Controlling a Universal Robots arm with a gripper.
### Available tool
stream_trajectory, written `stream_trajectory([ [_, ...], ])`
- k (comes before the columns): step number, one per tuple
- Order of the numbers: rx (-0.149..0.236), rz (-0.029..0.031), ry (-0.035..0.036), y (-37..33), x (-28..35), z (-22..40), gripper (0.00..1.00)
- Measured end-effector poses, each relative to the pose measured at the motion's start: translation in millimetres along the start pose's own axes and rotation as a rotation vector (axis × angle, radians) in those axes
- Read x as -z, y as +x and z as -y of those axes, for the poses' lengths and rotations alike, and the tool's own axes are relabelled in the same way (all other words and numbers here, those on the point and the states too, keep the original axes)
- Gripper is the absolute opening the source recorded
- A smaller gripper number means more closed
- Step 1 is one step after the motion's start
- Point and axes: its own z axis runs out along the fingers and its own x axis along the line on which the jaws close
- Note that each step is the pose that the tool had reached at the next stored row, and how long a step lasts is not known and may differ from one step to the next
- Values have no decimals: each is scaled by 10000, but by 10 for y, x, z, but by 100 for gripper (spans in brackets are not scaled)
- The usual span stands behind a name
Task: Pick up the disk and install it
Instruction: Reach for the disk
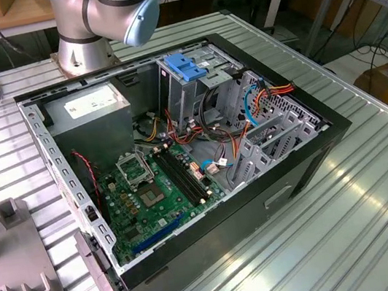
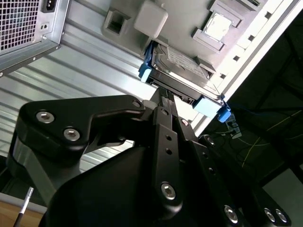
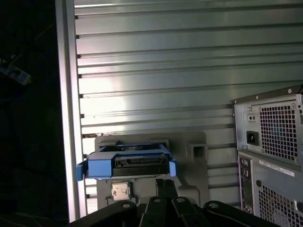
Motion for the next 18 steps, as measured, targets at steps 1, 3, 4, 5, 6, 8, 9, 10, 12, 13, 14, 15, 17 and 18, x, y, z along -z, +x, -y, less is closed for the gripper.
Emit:
stream_trajectory([
  [1, 1, -1, 0, 29, 1, 2, 10],
  [3, 0, 0, 0, 71, 2, 5, 10],
  [4, 0, 1, -1, 100, 2, 6, 10],
  [5, 1, 0, 0, 147, 3, 7, 10],
  [6, 0, 0, -1, 170, 4, 8, 10],
  [8, -1, -1, 0, 233, 6, 10, 10],
  [9, 0, 0, -1, 254, 6, 11, 10],
  [10, 0, 0, 0, 274, 7, 12, 10],
  [12, 0, -1, 0, 324, 8, 15, 10],
  [13, 0, 1, 0, 342, 8, 16, 10],
  [14, 0, 0, -1, 367, 9, 17, 10],
  [15, 0, -1, 0, 386, 10, 18, 10],
  [17, 0, -1, 0, 423, 11, 21, 10],
  [18, 0, -1, 0, 441, 11, 22, 10],
])
